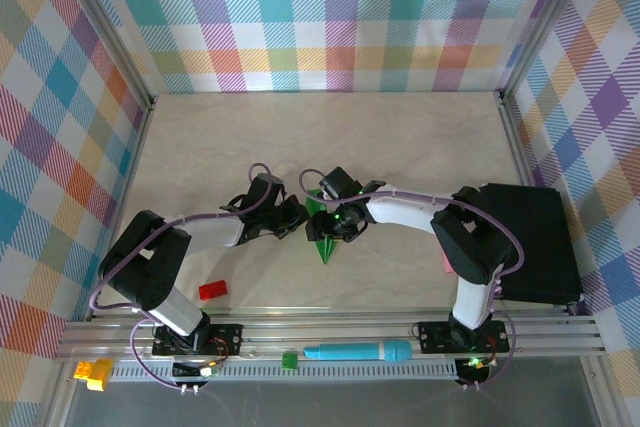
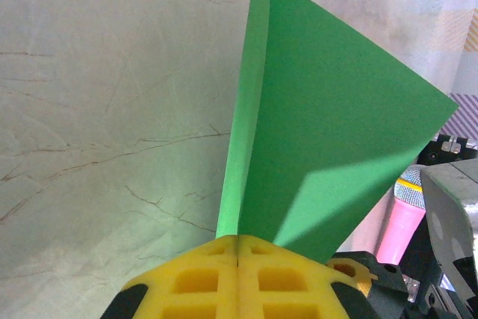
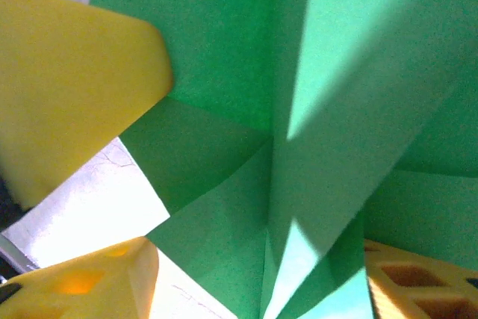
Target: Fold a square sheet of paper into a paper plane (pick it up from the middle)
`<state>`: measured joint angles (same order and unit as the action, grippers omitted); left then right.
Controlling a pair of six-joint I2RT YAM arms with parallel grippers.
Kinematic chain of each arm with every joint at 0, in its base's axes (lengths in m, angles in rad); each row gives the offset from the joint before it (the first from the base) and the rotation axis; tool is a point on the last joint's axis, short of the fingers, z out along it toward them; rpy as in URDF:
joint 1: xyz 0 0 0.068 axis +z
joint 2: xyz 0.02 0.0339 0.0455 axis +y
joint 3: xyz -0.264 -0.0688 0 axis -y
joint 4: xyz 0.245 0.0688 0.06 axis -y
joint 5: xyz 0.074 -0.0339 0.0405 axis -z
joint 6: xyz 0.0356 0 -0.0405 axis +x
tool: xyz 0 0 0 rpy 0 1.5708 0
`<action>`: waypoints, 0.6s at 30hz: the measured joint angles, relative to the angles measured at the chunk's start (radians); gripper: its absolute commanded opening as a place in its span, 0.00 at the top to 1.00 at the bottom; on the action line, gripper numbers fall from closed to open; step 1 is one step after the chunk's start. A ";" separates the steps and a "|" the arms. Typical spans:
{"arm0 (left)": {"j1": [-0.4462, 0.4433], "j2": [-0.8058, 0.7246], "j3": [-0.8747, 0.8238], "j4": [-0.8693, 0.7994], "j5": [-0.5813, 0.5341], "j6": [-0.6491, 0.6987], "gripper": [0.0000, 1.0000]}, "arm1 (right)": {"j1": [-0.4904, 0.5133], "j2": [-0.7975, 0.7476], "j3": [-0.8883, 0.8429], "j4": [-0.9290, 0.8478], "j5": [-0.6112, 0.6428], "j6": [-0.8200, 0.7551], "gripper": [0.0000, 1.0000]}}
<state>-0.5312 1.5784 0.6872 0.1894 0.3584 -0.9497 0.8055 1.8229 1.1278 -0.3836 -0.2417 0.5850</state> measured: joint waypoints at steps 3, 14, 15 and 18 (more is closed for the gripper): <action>0.000 0.000 0.000 -0.003 0.000 0.002 1.00 | 0.000 0.000 0.000 0.000 0.019 0.001 0.47; 0.000 0.005 0.000 -0.004 -0.001 0.020 1.00 | 0.001 -0.012 0.000 -0.008 0.080 0.005 0.55; 0.000 0.006 0.000 -0.004 -0.001 0.022 1.00 | 0.001 -0.016 0.000 -0.011 0.085 0.005 0.55; 0.000 0.013 0.003 -0.006 -0.002 0.024 1.00 | 0.002 -0.029 -0.002 -0.018 0.095 0.006 0.54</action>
<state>-0.5312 1.5909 0.6903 0.1829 0.3561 -0.9260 0.8074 1.7935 1.1263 -0.4019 -0.1467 0.5907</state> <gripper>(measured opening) 0.043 0.452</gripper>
